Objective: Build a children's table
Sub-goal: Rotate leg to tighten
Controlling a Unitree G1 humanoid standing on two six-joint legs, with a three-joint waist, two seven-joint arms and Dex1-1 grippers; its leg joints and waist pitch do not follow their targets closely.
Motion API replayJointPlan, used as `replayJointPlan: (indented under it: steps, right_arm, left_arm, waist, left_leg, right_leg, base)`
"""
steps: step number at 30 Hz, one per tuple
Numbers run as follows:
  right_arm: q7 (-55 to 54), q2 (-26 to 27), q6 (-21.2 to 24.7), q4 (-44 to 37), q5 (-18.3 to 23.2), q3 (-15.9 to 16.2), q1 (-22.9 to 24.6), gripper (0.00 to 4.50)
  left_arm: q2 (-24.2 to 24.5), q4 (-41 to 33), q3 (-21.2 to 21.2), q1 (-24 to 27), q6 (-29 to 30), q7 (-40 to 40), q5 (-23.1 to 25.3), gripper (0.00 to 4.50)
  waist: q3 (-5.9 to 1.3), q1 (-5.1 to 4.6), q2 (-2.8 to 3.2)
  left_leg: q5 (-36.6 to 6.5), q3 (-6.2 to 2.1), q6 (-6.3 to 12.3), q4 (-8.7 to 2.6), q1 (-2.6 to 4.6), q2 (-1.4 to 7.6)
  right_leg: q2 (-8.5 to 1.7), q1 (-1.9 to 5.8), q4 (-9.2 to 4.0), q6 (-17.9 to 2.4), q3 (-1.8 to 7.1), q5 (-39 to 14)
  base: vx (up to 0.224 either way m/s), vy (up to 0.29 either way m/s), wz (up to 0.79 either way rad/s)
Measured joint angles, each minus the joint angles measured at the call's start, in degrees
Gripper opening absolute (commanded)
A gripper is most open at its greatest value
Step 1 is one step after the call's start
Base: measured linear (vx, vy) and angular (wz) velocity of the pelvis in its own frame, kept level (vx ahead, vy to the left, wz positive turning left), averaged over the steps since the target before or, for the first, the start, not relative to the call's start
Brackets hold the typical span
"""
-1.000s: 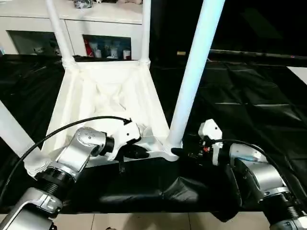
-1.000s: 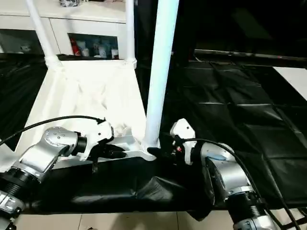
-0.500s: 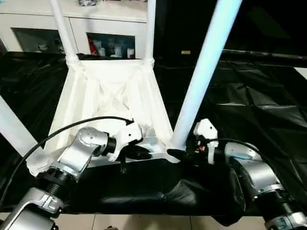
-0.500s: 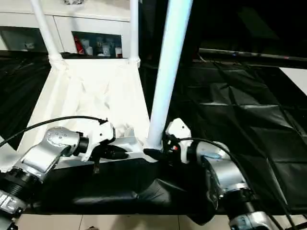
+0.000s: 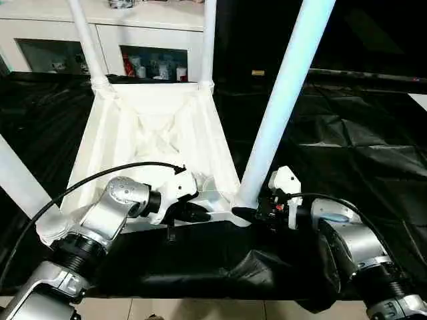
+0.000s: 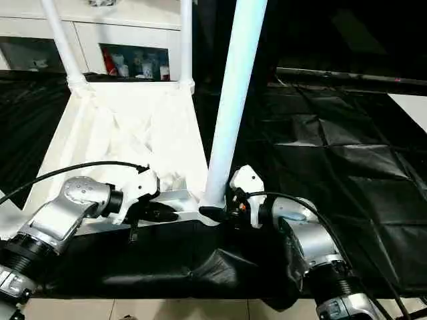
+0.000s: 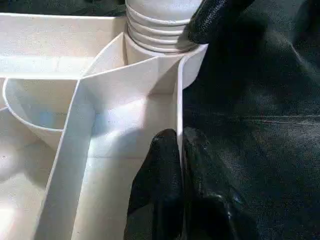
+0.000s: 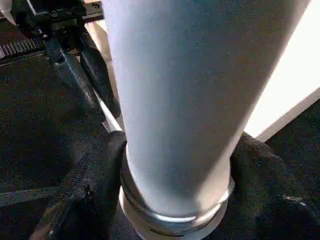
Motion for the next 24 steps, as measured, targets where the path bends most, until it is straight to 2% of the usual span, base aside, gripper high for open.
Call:
replayJointPlan:
  steps: [3, 5, 8, 12, 15, 17, 19, 22, 24]
  right_arm:
    - [-5.8, 2.8, -1.7, 2.7, -0.5, -1.6, 0.0, 2.72]
    - [-15.2, 7.2, -2.3, 6.2, -1.3, -4.4, -1.2, 2.72]
    - [-22.6, 9.7, -1.9, 8.5, -2.3, -5.7, -2.7, 2.72]
    - [-35.0, 14.6, -1.9, 14.5, -3.7, -8.2, -7.2, 2.71]
    - [-40.4, 15.9, -2.6, 18.4, -4.7, -9.0, -9.9, 2.71]
    - [-40.6, 16.1, -3.9, 19.8, -5.0, -9.5, -10.5, 2.71]
    - [-40.1, 16.0, -4.4, 19.8, -5.1, -9.7, -10.3, 3.26]
    - [-36.8, 15.9, -6.0, 19.2, -4.4, -10.2, -9.2, 3.62]
    - [-33.0, 15.9, -6.8, 18.5, -3.3, -10.1, -8.3, 3.76]
  left_arm:
    - [-1.8, 1.2, 0.8, -0.4, 0.6, 3.7, 0.8, 0.00]
    - [-5.7, 4.0, 1.7, -2.1, 1.8, 9.7, 2.3, 0.00]
    - [-9.3, 5.8, 2.0, -3.6, 3.8, 14.6, 3.2, 0.00]
    - [-14.7, 11.8, 2.1, -7.7, 5.5, 22.7, 4.6, 0.00]
    - [-17.1, 15.2, 2.1, -9.7, 5.3, 26.7, 5.5, 0.00]
    - [-17.9, 16.5, 2.1, -10.0, 4.6, 27.5, 6.3, 0.00]
    - [-17.9, 16.6, 2.1, -10.0, 4.3, 27.5, 6.3, 0.00]
    - [-17.0, 16.5, 2.1, -10.0, 3.3, 27.5, 6.5, 0.00]
    - [-15.7, 16.9, 2.8, -10.0, 2.3, 27.5, 6.6, 0.00]
  waist:
    - [-0.01, -0.26, -0.01]
    - [-0.01, -0.44, 0.00]
    - [-0.07, -0.71, 0.13]
    - [-0.11, -1.23, 0.19]
    - [-0.14, -1.24, 0.18]
    - [-0.29, -1.19, 0.06]
    - [-0.34, -1.10, 0.10]
    - [-0.38, -1.04, 0.05]
    - [-0.39, -1.73, -0.04]
  left_leg:
    - [0.0, 0.01, 0.00, -0.01, 0.10, -0.01]
    - [0.0, 0.00, -0.01, 0.03, 0.18, -0.04]
    - [0.0, -0.11, -0.01, -0.13, 0.16, -0.06]
    - [0.0, -0.14, 0.00, -0.11, 0.09, -0.27]
    - [0.0, -0.12, 0.02, -0.14, 0.08, -0.56]
    - [0.0, -0.12, 0.04, -0.36, 0.08, -0.91]
    - [0.0, -0.12, 0.08, -0.37, 0.08, -0.94]
    - [0.0, -0.14, 0.09, -0.45, 0.08, -0.90]
    - [0.0, -0.14, 0.08, -0.66, 0.01, -0.89]
  right_leg:
    - [0.00, 0.04, 0.02, 0.0, 0.02, 0.0]
    - [-0.02, 0.04, 0.02, 0.0, 0.02, 0.0]
    - [-0.05, 0.12, -0.51, 0.0, -0.15, 0.0]
    - [-0.17, 0.14, -0.80, 0.0, -0.08, 0.0]
    - [-0.46, 0.16, -0.80, 0.0, -0.01, 0.0]
    - [-0.84, 0.16, -0.76, 0.0, -0.07, 0.0]
    - [-0.88, 0.17, -0.75, 0.1, -0.07, 0.1]
    - [-0.90, 0.15, -0.73, 0.2, -0.18, 0.3]
    - [-0.87, 0.12, -0.71, 0.2, -0.25, 0.3]
  base:
    - [0.000, 0.000, 0.00]
    - [0.000, 0.000, 0.00]
    - [0.000, 0.000, 0.00]
    - [0.000, 0.000, 0.00]
    - [0.000, 0.000, 0.00]
    - [0.000, 0.000, 0.00]
    - [0.000, 0.000, 0.00]
    - [0.000, 0.000, 0.00]
    - [0.000, 0.000, 0.00]
